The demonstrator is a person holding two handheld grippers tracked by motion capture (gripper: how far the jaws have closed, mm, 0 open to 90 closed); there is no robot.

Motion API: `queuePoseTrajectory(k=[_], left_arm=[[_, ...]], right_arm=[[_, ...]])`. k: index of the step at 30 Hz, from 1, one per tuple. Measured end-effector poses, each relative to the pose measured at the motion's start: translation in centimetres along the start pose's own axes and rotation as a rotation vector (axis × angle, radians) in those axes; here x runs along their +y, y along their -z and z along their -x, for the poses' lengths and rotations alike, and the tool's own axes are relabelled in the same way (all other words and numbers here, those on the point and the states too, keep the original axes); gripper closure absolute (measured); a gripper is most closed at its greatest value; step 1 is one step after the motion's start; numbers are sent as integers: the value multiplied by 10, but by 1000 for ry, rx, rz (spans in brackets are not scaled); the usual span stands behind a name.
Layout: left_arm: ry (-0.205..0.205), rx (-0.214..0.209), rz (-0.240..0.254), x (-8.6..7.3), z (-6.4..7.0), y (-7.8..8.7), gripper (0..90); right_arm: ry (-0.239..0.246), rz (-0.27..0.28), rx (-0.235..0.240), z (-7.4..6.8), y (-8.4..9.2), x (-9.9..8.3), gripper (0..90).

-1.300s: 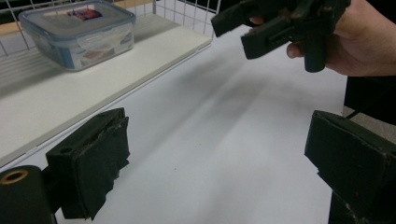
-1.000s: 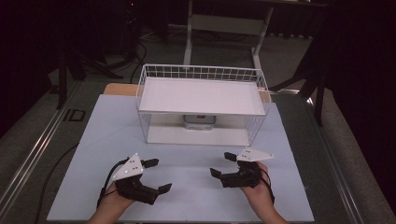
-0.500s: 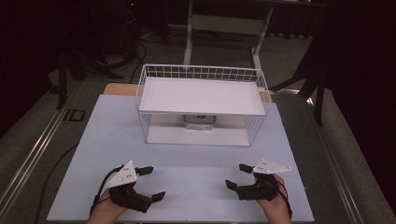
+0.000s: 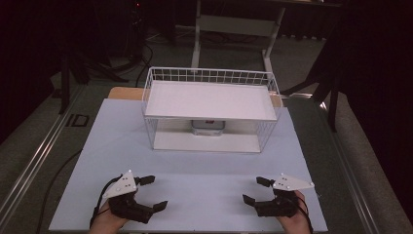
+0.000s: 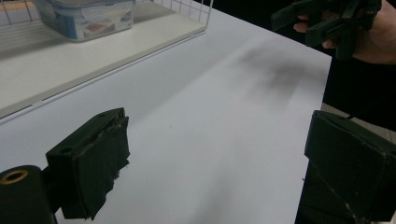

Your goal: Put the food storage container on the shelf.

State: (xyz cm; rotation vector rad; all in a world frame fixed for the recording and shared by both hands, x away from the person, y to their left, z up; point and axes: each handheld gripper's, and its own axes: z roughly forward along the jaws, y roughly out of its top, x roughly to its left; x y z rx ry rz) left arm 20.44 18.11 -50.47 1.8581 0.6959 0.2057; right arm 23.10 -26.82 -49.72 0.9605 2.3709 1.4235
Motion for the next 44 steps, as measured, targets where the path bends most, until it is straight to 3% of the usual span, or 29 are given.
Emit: queuePoseTrajectory(k=[8, 17, 22, 34, 44], left_arm=[[12, -14, -12, -7, -2, -4, 74], [15, -3, -3, -10, -3, -2, 74], [5, 13, 31, -7, -5, 2, 74], [-10, 9, 40, -6, -4, 3, 74], [-6, -14, 73, -4, -4, 3, 74]], right_arm=[[23, -28, -8, 11, -7, -6, 156], [-7, 19, 30, 17, -7, -10, 155], [45, 61, 26, 16, -4, -7, 154], [31, 65, 43, 18, -5, -7, 155], [66, 108, 63, 17, -3, -5, 155]])
